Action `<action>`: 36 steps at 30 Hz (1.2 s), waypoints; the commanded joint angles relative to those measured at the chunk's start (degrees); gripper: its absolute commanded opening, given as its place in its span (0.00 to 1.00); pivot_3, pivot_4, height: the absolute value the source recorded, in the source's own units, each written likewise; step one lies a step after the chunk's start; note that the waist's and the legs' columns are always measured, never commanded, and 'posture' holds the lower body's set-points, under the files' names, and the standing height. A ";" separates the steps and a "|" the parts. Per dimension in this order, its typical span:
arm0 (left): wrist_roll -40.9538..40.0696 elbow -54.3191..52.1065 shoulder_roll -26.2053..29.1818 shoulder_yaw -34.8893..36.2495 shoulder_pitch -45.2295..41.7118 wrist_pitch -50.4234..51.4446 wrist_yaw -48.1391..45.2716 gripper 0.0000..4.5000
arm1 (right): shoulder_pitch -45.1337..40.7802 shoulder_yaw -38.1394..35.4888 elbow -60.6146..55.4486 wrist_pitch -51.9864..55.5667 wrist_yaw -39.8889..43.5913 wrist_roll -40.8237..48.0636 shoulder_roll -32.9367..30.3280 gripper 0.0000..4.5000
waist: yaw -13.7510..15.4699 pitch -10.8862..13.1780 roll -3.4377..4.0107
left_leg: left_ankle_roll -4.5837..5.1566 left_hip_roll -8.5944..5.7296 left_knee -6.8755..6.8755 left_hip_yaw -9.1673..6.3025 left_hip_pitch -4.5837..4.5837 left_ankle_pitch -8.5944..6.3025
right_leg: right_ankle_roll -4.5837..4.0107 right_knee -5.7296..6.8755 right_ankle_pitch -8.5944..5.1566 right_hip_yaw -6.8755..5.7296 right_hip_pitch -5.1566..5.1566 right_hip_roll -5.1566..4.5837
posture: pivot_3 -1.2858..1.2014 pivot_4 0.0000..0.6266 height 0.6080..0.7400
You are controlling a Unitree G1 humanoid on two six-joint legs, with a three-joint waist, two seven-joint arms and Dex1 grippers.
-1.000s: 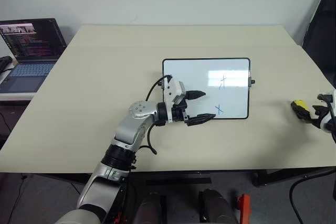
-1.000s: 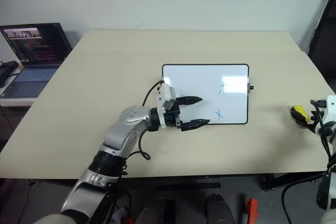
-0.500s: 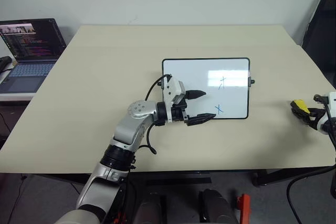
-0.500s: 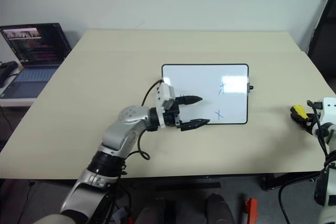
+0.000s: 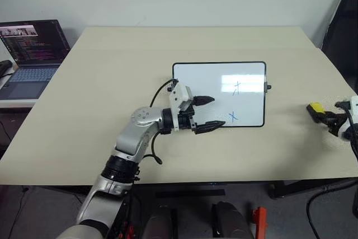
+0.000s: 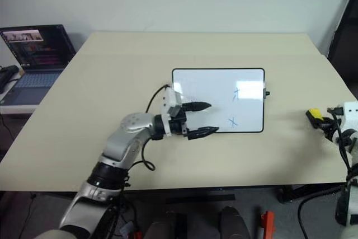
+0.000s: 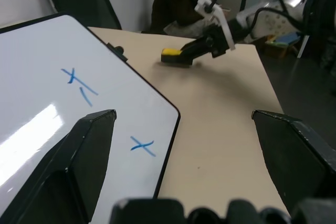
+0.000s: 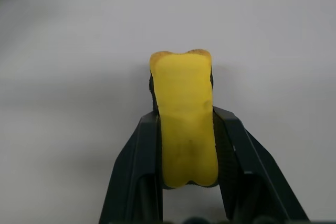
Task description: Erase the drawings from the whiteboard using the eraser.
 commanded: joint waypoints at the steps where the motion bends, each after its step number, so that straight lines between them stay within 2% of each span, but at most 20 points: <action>1: -1.81 -3.56 5.23 5.25 1.99 0.28 -1.16 1.00 | 7.92 -2.82 -34.38 11.51 1.45 9.53 -1.15 0.21 | -0.08 0.01 0.09 | 0.00 0.01 0.00 -0.03 -0.02 0.00 | 0.00 0.02 0.00 -0.02 -0.01 0.00 | 0.52 0.24 1.00; 4: -2.53 -3.05 10.32 9.66 4.19 0.30 -1.74 1.00 | 10.80 -2.44 -55.90 22.40 -0.93 17.25 -1.20 0.21 | -0.36 0.05 0.19 | 0.00 0.06 -0.01 -0.05 -0.01 0.00 | 0.01 0.16 -0.02 0.00 -0.09 0.03 | 0.52 0.24 1.00; 6: -2.47 -1.16 13.59 12.72 6.08 -1.56 -2.47 1.00 | 8.61 2.70 -66.47 27.58 -2.28 21.24 0.47 0.21 | -0.18 0.05 0.18 | 0.00 0.08 0.01 -0.11 -0.01 0.00 | 0.23 0.14 -0.14 -0.08 -0.06 0.03 | 0.52 0.24 1.00; 8: -2.30 0.29 15.33 14.42 7.66 -3.60 -3.16 1.00 | 5.37 9.71 -71.83 29.55 -3.55 21.09 3.38 0.21 | -0.20 0.03 0.14 | 0.00 0.10 0.02 -0.11 0.05 0.00 | 0.25 0.13 -0.17 -0.09 -0.02 0.03 | 0.52 0.24 1.00; 10: -2.28 1.35 15.58 15.43 8.63 -5.26 -3.10 1.00 | 1.84 16.83 -72.03 28.40 -5.32 16.90 7.00 0.21 | 0.17 0.00 0.05 | 0.00 0.12 0.03 -0.16 0.07 0.00 | 0.21 0.10 -0.17 -0.17 0.02 0.02 | 0.52 0.24 1.00; 14: -2.18 -0.31 13.80 15.68 9.99 -6.69 -0.73 1.00 | -5.87 29.50 -58.59 16.85 -11.21 1.86 17.94 0.21 | 1.45 0.03 -0.05 | 0.00 0.04 0.11 -0.18 -0.09 0.00 | 0.22 0.03 -0.11 -0.19 -0.06 -0.06 | 0.52 0.24 1.00; 15: -2.31 -1.09 13.26 15.53 10.21 -6.47 -0.10 1.00 | -6.91 31.70 -55.46 13.94 -11.53 -1.31 19.22 0.21 | 1.89 0.03 -0.05 | 0.00 0.01 0.11 -0.19 -0.14 0.00 | -0.01 0.02 0.04 -0.18 -0.10 -0.08 | 0.52 0.24 1.00; 18: -2.23 -2.97 12.06 14.88 10.96 -5.92 1.41 1.00 | -11.40 37.50 -43.26 6.10 -14.34 -10.07 24.30 0.21 | 2.16 0.01 -0.11 | -0.02 -0.01 0.06 -0.16 -0.30 0.00 | -0.04 0.04 0.06 -0.19 -0.32 -0.10 | 0.52 0.24 1.00; 20: -2.14 -3.78 11.58 14.67 11.25 -5.64 2.07 1.00 | -13.13 39.32 -37.47 2.24 -14.98 -14.29 25.49 0.21 | 2.08 0.01 -0.11 | -0.02 0.00 0.02 -0.12 -0.35 0.00 | -0.06 0.09 0.07 -0.17 -0.45 -0.09 | 0.52 0.24 1.00; 25: -2.63 -6.38 11.11 14.57 12.32 -4.08 3.73 1.00 | -13.98 39.58 -28.73 -3.58 -14.93 -18.69 25.92 0.21 | 1.51 -0.01 -0.12 | -0.04 0.03 0.03 -0.12 -0.68 0.01 | -0.14 0.29 0.13 -0.17 -0.90 -0.06 | 0.52 0.24 1.00; 33: -3.03 -8.01 11.61 14.33 12.75 -2.44 4.36 1.00 | -15.98 38.04 -21.76 -7.77 -15.71 -20.84 26.71 0.21 | 1.51 -0.01 -0.12 | 0.06 0.03 0.13 -0.13 -0.47 0.10 | -0.18 0.31 0.22 -0.16 -0.67 -0.03 | 0.52 0.24 1.00; 36: -3.04 -7.96 11.64 14.16 12.01 -2.01 4.21 1.00 | -15.83 38.14 -19.51 -8.90 -15.56 -21.26 27.11 0.21 | 1.51 -0.01 -0.12 | 0.10 0.04 0.11 -0.16 -0.02 0.12 | -0.20 0.25 0.23 -0.19 -0.16 0.00 | 0.52 0.24 1.00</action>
